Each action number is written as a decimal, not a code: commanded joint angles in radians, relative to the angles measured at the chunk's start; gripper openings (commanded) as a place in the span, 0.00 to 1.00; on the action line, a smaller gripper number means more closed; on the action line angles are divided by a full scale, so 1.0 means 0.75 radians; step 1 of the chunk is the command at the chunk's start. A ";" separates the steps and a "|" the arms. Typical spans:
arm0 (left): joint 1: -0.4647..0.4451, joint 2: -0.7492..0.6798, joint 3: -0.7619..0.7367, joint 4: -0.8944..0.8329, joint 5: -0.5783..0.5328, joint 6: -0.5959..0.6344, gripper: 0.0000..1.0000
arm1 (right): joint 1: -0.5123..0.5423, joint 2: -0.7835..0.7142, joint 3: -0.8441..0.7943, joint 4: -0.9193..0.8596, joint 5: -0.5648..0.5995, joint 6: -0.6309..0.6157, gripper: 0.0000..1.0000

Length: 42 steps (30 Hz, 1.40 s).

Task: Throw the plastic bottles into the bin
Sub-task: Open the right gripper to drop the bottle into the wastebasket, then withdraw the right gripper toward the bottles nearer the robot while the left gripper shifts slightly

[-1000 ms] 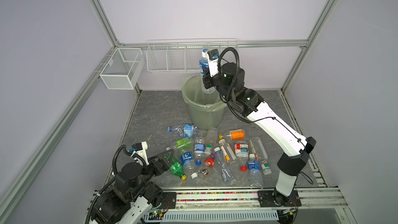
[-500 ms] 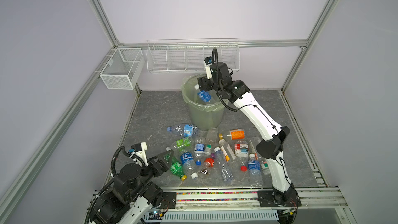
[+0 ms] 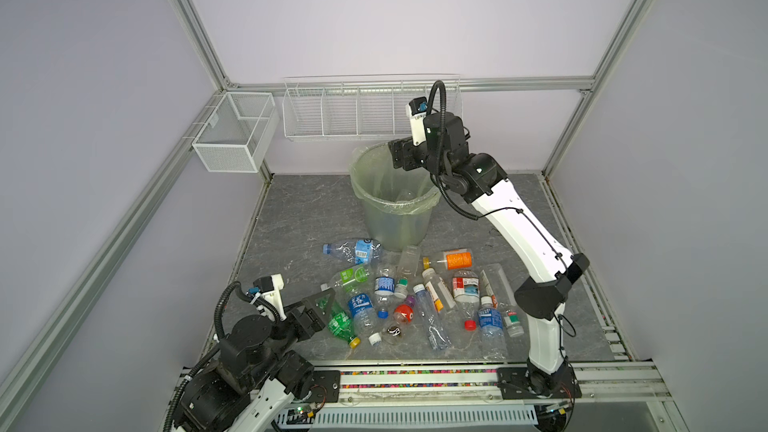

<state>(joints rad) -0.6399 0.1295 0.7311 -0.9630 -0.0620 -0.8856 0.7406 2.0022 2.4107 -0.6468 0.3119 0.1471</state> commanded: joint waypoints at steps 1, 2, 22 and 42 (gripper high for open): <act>-0.002 -0.005 0.019 -0.035 -0.009 -0.010 0.96 | 0.003 -0.060 -0.051 0.054 -0.020 0.019 0.88; -0.002 -0.005 0.017 -0.032 -0.013 -0.012 0.96 | 0.005 -0.071 -0.063 0.058 -0.020 0.021 0.88; -0.002 0.089 -0.037 -0.047 -0.060 -0.115 0.91 | 0.044 -0.443 -0.530 0.245 -0.102 0.031 0.88; -0.002 0.265 -0.123 -0.083 -0.134 -0.199 0.92 | 0.087 -0.902 -0.870 0.013 -0.071 0.161 0.88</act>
<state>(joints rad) -0.6399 0.3195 0.6559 -0.9783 -0.1268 -1.0042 0.8013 1.3548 1.7618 -0.5507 0.2405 0.2222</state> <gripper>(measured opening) 0.922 0.880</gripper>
